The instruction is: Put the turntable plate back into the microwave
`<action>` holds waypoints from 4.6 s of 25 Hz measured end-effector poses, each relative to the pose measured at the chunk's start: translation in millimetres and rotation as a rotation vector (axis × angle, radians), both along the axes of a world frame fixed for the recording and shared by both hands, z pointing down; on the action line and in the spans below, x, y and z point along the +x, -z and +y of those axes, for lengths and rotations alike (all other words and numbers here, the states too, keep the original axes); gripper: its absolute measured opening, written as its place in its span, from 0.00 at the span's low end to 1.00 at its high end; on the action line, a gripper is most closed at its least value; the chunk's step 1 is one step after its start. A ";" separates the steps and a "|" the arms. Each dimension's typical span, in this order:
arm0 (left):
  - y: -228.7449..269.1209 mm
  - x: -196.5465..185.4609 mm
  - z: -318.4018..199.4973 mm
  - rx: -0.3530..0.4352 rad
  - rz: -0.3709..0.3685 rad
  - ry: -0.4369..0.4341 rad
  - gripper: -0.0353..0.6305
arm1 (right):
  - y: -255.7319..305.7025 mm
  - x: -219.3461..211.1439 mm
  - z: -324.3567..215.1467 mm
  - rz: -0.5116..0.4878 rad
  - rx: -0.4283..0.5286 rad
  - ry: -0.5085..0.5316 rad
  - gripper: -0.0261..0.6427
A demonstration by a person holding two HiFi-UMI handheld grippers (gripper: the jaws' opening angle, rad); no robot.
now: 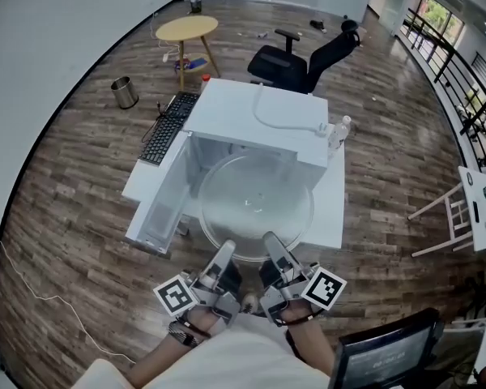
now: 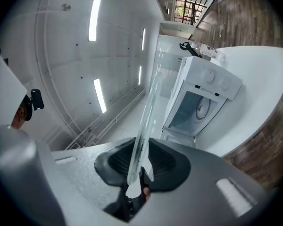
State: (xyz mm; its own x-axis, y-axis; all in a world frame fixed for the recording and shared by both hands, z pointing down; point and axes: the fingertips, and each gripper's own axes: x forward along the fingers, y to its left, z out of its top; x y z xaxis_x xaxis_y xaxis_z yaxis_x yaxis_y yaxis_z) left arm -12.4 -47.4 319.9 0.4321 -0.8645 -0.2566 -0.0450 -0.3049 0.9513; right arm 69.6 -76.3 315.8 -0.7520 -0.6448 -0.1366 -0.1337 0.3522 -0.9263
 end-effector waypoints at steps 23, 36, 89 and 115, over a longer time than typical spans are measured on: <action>-63.1 -39.2 -5.6 -0.024 -0.081 -0.013 0.19 | -60.4 -39.2 -6.8 0.046 -0.015 0.012 0.14; -120.4 -45.5 -70.3 -0.038 -0.087 0.028 0.19 | -114.8 -47.3 -74.8 0.102 0.028 0.048 0.16; -161.5 -58.2 -249.5 -0.088 -0.219 0.016 0.21 | -163.6 -55.2 -251.4 0.174 -0.039 -0.034 0.17; -157.4 -70.4 -258.9 -0.120 -0.079 0.101 0.22 | -164.4 -66.6 -258.8 0.116 -0.207 -0.038 0.18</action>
State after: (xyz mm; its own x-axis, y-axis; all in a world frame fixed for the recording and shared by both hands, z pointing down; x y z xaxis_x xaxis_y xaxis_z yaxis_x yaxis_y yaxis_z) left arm -82.8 -306.2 477.4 0.3559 -0.9270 -0.1181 -0.1458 -0.1799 0.9728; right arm 3.0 -335.1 480.2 -0.7297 -0.6782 0.0872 -0.2528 0.1491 -0.9560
